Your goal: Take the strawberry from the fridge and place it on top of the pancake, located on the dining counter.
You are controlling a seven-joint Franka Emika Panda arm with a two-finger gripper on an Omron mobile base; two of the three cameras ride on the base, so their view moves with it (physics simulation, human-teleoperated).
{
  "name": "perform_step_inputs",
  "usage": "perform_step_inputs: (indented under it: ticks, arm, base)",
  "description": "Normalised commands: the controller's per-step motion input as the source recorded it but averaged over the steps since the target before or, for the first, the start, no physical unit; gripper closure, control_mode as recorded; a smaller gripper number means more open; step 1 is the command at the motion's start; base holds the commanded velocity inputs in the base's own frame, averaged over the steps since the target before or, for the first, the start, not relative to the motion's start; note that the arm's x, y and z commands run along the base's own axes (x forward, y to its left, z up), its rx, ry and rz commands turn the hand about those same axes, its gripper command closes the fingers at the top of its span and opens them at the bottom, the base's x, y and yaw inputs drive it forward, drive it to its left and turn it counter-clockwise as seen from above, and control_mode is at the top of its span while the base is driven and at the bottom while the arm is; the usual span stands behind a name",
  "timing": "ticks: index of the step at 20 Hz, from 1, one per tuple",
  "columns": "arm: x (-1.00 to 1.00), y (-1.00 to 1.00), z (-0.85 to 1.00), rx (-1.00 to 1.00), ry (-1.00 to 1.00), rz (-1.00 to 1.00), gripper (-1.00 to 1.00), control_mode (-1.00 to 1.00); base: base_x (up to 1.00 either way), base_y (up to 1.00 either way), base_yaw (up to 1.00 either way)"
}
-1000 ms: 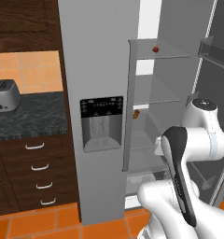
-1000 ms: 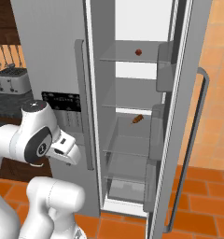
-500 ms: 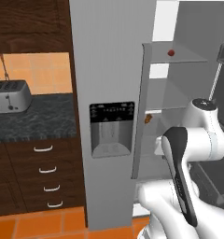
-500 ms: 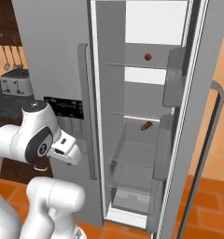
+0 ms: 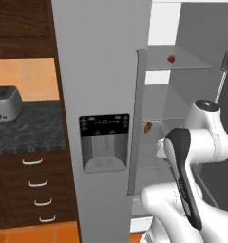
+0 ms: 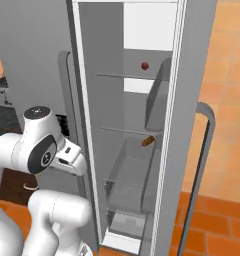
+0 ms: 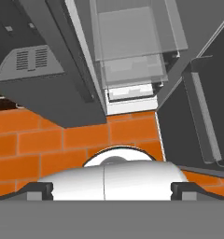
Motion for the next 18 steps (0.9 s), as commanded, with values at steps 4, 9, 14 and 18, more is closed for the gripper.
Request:
perform_step_inputs:
  ticks: [4, 9, 14, 18]
  arm:
    - [0.0, 0.0, 0.0, 0.0, 0.0, 0.0, -1.0, 1.0]
    - [0.0, 0.0, 0.0, 0.0, 0.0, 0.0, -1.0, 1.0]
    - [0.0, 0.0, 0.0, 0.0, 0.0, 0.0, -1.0, 1.0]
    - [0.0, 0.0, 0.0, 0.0, 0.0, 0.0, -1.0, 1.0]
  base:
    - [0.34, -0.12, -0.37]
    - [0.12, -0.05, -0.22]
    - [0.07, -0.01, -0.14]
    - [0.26, 0.0, 0.0]
